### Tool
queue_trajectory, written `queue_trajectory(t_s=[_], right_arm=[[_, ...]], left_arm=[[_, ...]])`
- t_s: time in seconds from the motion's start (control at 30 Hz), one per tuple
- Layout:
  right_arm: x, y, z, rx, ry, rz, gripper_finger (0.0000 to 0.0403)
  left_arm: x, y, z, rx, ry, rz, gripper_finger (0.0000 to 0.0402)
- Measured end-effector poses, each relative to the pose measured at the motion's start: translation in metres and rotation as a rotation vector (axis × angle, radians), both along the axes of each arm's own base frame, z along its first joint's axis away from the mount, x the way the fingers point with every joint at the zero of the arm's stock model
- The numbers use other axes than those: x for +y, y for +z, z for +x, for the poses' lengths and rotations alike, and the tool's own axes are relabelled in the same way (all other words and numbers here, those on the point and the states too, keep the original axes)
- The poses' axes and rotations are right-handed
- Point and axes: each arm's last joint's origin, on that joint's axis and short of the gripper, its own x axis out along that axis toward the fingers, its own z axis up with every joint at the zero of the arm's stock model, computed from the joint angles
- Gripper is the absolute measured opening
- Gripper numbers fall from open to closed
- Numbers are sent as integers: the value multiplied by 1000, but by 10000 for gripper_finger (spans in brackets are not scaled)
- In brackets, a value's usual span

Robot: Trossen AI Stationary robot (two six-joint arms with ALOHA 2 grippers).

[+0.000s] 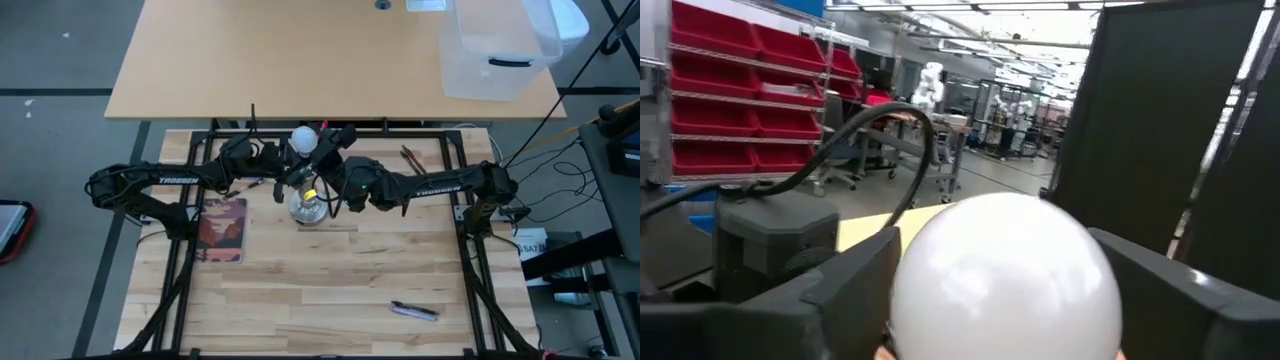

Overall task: Screw lightbulb
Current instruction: Remove the lightbulb from the desk lamp

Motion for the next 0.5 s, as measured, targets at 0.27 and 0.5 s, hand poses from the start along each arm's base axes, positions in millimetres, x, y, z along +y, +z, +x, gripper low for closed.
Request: queue_trajectory(t_s=[0.27,0.5], right_arm=[[0,-1,0,-2,21,11,260],[-2,0,1,34,123,-31,260]], left_arm=[[0,0,0,0,-1,0,74],[-1,-1,-1,-1,-78,10,74]])
